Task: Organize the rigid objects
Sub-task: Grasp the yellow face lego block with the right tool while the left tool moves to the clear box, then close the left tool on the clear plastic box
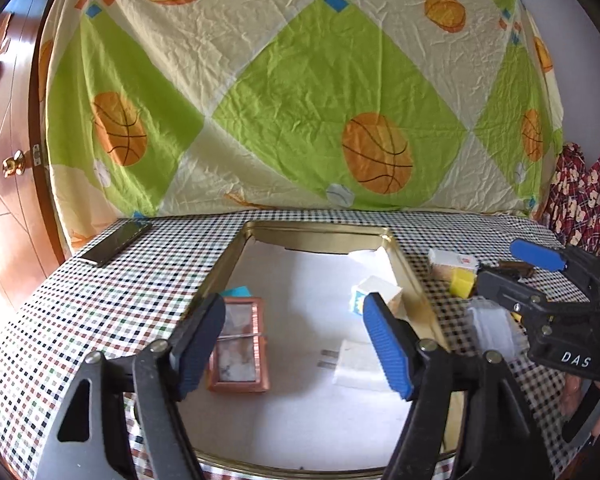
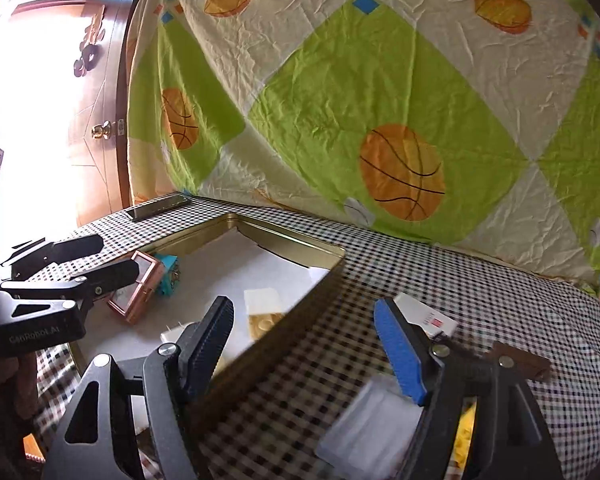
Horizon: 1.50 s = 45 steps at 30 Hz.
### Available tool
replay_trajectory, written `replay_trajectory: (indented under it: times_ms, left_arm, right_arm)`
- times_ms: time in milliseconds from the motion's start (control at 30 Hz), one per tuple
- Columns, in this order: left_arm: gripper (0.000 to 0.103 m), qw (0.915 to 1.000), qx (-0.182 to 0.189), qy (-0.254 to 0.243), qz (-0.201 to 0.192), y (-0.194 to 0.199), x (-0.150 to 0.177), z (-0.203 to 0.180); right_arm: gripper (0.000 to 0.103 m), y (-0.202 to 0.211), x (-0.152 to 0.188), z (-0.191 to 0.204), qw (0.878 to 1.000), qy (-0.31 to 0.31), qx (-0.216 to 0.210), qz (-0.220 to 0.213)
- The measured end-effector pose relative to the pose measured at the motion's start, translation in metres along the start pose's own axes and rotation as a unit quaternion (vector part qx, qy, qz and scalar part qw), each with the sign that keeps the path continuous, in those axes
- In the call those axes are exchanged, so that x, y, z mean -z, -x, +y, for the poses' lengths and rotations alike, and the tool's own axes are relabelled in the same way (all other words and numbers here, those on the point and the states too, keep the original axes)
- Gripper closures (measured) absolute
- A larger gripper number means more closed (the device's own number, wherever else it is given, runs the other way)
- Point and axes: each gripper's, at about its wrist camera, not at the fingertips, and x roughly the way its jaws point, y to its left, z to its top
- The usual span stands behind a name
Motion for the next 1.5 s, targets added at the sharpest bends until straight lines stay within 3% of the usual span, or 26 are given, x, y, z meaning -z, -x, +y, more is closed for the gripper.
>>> replay_trajectory:
  times_ms: [167,333,767,900,1033,1400,1433,1467,1500]
  left_arm:
    - [0.020,0.9981,0.050,-0.037,-0.005,0.005,-0.001,-0.054]
    - [0.016,0.9926,0.100,-0.063,0.028,-0.006,0.000,-0.101]
    - [0.016,0.9826,0.114,-0.106,0.102,-0.049,0.008,-0.157]
    - [0.016,0.9790,0.121,-0.109,0.123,-0.058,0.008,-0.163]
    - [0.017,0.9705,0.136,-0.126,0.154,-0.070,0.011,-0.176]
    - [0.026,0.9557,0.147,-0.120,0.225,-0.099,0.018,-0.180]
    - [0.029,0.9553,0.145,-0.124,0.226,-0.098,0.019,-0.182]
    - [0.042,0.9550,0.143,-0.128,0.226,-0.099,0.019,-0.183]
    - [0.046,0.9544,0.146,-0.129,0.226,-0.098,0.019,-0.183]
  right_arm:
    - [0.028,0.022,0.022,-0.061,0.997,-0.025,0.078,0.009]
    - [0.028,0.019,0.035,-0.103,0.993,-0.059,0.094,0.045]
    - [0.029,-0.027,0.055,-0.118,0.980,-0.075,0.033,0.179]
    - [0.052,-0.038,0.060,-0.117,0.975,-0.074,0.017,0.210]
    - [0.056,-0.038,0.060,-0.116,0.975,-0.076,0.012,0.209]
    - [0.058,-0.034,0.061,-0.127,0.974,-0.103,0.032,0.199]
    - [0.058,-0.034,0.060,-0.127,0.974,-0.102,0.034,0.198]
    - [0.058,-0.033,0.060,-0.127,0.975,-0.101,0.034,0.196]
    - [0.058,-0.032,0.060,-0.127,0.975,-0.100,0.035,0.194]
